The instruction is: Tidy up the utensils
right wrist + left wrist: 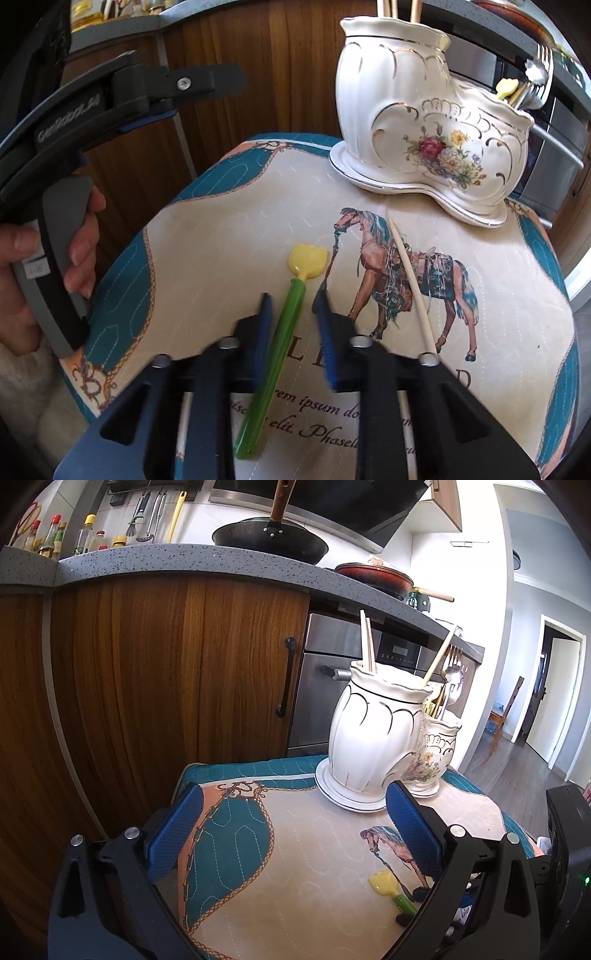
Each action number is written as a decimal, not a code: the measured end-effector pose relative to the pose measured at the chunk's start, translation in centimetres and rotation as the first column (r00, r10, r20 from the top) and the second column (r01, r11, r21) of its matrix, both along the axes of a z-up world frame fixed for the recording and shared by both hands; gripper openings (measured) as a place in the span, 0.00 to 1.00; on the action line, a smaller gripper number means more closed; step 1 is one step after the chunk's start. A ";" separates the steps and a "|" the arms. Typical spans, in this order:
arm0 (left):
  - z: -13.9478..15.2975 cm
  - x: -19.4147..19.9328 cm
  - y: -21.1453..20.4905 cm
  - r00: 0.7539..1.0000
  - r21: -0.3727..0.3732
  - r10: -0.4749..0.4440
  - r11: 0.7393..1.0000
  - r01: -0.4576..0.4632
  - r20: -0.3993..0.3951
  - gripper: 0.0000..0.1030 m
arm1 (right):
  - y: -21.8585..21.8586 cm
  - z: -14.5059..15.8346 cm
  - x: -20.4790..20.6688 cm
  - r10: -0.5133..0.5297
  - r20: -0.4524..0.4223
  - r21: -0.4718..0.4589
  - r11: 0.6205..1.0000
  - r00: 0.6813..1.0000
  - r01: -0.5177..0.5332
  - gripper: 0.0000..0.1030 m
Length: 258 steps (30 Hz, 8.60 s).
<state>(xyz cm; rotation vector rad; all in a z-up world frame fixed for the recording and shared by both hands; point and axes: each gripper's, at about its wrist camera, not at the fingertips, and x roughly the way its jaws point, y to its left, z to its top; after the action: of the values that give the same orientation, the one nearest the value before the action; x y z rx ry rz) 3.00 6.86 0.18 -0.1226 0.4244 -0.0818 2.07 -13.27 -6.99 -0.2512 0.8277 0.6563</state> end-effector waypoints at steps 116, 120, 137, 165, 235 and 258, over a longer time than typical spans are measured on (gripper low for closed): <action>-1.5 -2.5 -8.8 0.886 0.037 -0.370 0.918 0.395 -0.277 0.05 | -13.9 2.3 6.7 -0.412 -0.003 0.115 0.905 0.911 0.410 0.10; 0.6 -3.4 -8.0 0.902 0.017 -0.394 0.915 0.403 -0.178 0.05 | -15.3 5.3 4.7 -0.386 0.028 0.289 0.886 0.922 0.363 0.10; 8.9 2.9 -4.1 0.943 -0.110 -0.261 0.951 0.288 0.206 0.05 | -12.2 13.2 9.0 -0.342 0.264 0.622 0.775 0.902 0.111 0.10; 6.5 9.4 -5.3 0.933 -0.111 -0.244 0.953 0.281 0.266 0.05 | -9.5 9.8 15.8 -0.299 0.186 0.657 0.746 0.936 0.108 0.10; 1.4 -3.7 -5.2 0.983 0.130 0.012 0.991 -0.037 0.183 0.95 | -13.0 7.8 0.5 -0.426 0.502 0.388 0.889 0.752 0.244 0.95; 0.7 -2.9 -5.8 0.992 0.152 0.016 0.988 -0.035 0.125 0.95 | -11.3 7.0 1.3 -0.378 0.499 0.309 0.918 0.780 0.247 0.95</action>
<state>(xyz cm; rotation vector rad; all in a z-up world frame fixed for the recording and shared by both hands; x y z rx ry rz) 0.13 1.03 0.89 0.0289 0.3045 -0.0308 3.40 -24.60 0.04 -0.0769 0.2164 0.3225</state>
